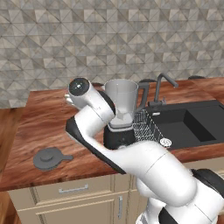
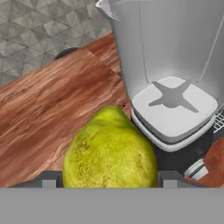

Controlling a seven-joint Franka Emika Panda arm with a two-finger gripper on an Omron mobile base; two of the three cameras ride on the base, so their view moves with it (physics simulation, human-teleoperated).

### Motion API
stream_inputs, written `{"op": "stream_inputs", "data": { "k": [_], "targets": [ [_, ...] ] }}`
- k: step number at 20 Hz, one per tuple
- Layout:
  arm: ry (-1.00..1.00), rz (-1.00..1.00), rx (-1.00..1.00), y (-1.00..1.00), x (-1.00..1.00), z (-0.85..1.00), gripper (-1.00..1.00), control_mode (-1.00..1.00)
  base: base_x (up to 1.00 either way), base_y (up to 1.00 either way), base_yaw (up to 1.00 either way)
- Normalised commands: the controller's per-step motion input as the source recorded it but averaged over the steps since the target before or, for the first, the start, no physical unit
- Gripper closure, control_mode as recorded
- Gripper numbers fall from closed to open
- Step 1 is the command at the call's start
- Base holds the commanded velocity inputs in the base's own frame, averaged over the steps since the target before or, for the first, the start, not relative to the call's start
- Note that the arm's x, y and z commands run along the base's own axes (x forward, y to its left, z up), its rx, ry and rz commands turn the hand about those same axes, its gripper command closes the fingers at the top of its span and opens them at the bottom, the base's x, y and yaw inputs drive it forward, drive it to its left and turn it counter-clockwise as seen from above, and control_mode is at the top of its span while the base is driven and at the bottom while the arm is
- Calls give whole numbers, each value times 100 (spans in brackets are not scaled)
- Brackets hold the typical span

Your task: Open the blender lid, put the pear in the blender, close the lid, and start the blender.

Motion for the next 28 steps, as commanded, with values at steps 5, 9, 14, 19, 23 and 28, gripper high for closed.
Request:
{"op": "stream_inputs", "data": {
  "k": [5,9,14,19,23,28],
  "targets": [
    [-7,-14,0,-39,0,98,100,-100,0,0,0],
    [-3,-11,0,-55,0,74,100,-100,0,0,0],
    [0,-4,0,-69,6,55,100,-100,0,0,0],
    [2,0,1,-49,30,12,100,-100,0,0,0],
    [11,2,3,-23,47,-19,100,-100,0,0,0],
    [16,11,2,0,40,-44,100,-100,0,0,0]
  ]
}}
